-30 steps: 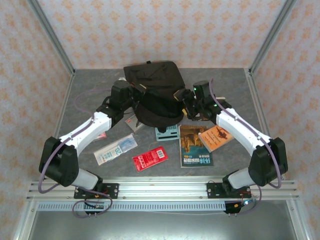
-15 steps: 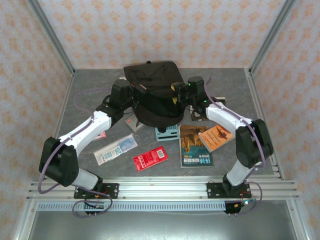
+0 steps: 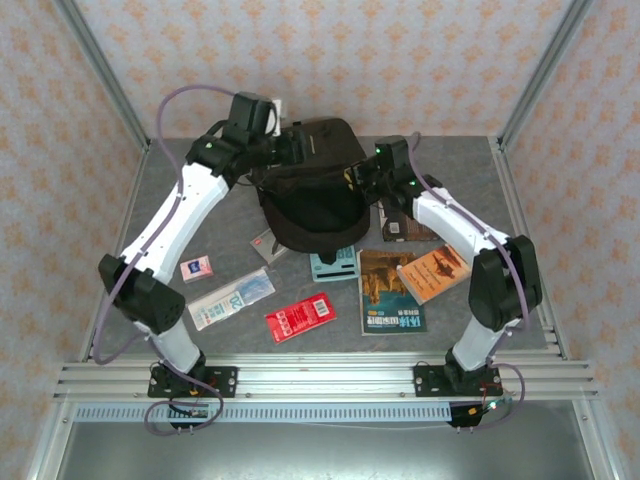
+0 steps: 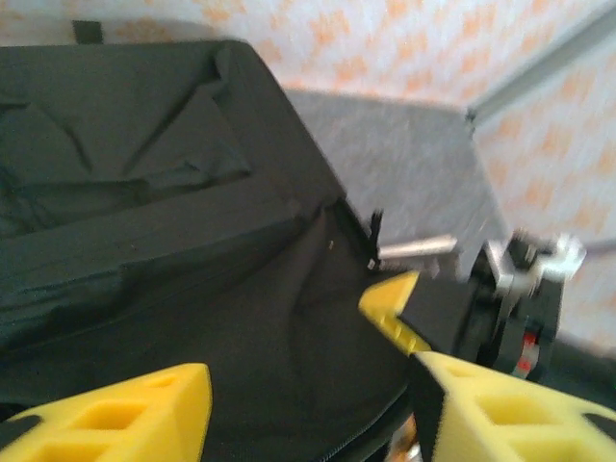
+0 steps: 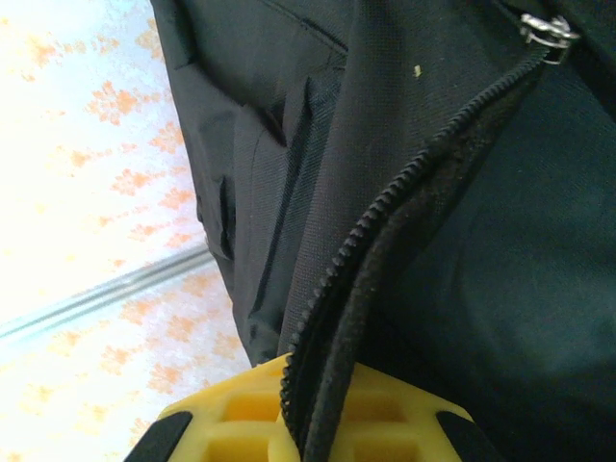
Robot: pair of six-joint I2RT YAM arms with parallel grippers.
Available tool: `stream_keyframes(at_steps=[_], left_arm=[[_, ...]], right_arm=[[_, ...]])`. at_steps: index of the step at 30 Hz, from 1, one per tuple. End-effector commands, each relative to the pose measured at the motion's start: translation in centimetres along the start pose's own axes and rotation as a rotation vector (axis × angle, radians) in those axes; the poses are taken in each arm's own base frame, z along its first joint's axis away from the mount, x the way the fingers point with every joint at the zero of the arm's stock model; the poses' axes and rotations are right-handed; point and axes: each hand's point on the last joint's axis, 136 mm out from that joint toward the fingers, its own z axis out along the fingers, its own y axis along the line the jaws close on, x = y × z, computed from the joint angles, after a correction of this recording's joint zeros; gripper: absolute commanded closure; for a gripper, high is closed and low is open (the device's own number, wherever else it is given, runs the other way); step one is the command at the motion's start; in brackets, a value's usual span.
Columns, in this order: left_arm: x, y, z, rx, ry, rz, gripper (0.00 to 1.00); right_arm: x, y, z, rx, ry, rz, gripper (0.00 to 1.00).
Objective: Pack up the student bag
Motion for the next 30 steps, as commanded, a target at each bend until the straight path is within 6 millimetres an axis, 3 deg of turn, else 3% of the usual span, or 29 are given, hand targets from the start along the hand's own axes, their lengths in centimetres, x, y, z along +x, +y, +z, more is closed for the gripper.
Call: stream_keyframes(at_steps=[1,5,7,10,17,23,26,30], left_arm=[[5.2,-0.1,1.2,-0.051,0.244,0.299,0.38],[7.0,-1.8,2.2,-0.03,0.318,0.486,0.37],[8.0,-1.3,3.7,-0.044,0.355,0.537,0.37],[8.7,-0.3,4.5,-0.076,0.378,0.626,0.35],[8.5,1.0,4.4,-0.139,0.374,0.685,0.36],[8.8,1.6,3.8,-0.162,0.35,0.702,0.54],[8.2,1.7,3.8,-0.193,0.326,0.707,0.71],[6.5,0.3,3.6,-0.183,0.25,0.714,0.98]], right_arm=[[0.9,-0.4,0.2,0.054,0.068,-0.093,1.0],[1.3,-0.1,0.1,0.064,0.09,-0.131,1.0],[1.3,0.0,0.0,0.06,0.093,-0.134,1.0],[1.6,0.1,0.3,0.052,0.11,-0.13,1.0],[1.9,0.6,0.7,0.039,0.141,-0.129,1.0],[2.1,0.8,1.1,0.029,0.155,-0.126,1.0],[2.2,0.9,1.2,0.022,0.16,-0.127,1.0],[2.1,1.1,1.1,0.014,0.159,-0.148,0.96]])
